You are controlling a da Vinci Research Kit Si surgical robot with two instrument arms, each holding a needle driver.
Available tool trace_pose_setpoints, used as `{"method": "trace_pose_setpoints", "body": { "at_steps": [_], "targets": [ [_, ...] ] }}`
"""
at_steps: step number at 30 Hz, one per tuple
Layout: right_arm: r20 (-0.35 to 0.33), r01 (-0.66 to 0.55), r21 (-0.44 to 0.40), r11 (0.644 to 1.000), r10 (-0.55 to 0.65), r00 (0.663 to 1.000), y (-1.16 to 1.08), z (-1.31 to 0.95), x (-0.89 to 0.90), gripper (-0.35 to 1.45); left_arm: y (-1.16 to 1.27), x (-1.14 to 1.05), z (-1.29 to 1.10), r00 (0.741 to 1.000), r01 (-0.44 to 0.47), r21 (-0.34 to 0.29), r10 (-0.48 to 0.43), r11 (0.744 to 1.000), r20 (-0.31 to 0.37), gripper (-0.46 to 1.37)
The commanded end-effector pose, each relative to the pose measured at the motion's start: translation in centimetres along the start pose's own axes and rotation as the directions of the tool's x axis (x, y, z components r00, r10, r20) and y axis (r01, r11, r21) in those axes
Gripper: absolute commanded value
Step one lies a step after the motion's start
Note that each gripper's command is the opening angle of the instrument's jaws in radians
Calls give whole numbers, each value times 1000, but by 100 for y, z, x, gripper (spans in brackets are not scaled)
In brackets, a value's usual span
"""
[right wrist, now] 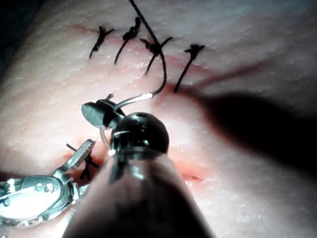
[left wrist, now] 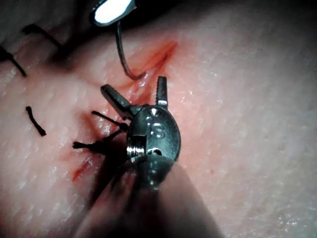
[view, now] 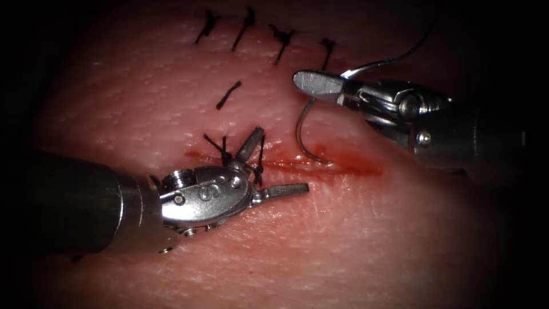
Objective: Wound Closure
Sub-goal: Hand the needle from the right to the left to readjust grip
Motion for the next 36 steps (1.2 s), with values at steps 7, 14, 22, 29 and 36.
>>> {"method": "trace_pose_setpoints", "body": {
  "at_steps": [7, 14, 22, 29, 36],
  "targets": [
    [-25, 12, 10, 1000, -12, 1000, -25, -7, 10, -35, 3, 1, 4, 997, 39, 19, -38, 999, -69, 56],
    [-43, 68, -6, 998, -68, 997, -26, -9, 3, -35, 3, 18, -6, 983, 95, 16, -91, 995, -157, 72],
    [-55, 95, -8, 995, -96, 994, -31, -11, -1, -35, 3, 30, -8, 976, 122, 36, -113, 992, -188, 89],
    [-96, 129, -14, 992, -130, 987, -44, -12, -5, -35, 0, 29, 0, 977, 132, 111, -110, 985, -185, 83],
    [-122, 154, -15, 988, -154, 981, -52, -12, -8, -35, 3, 30, 8, 974, 158, 173, -125, 972, -186, 73]
  ]
}}
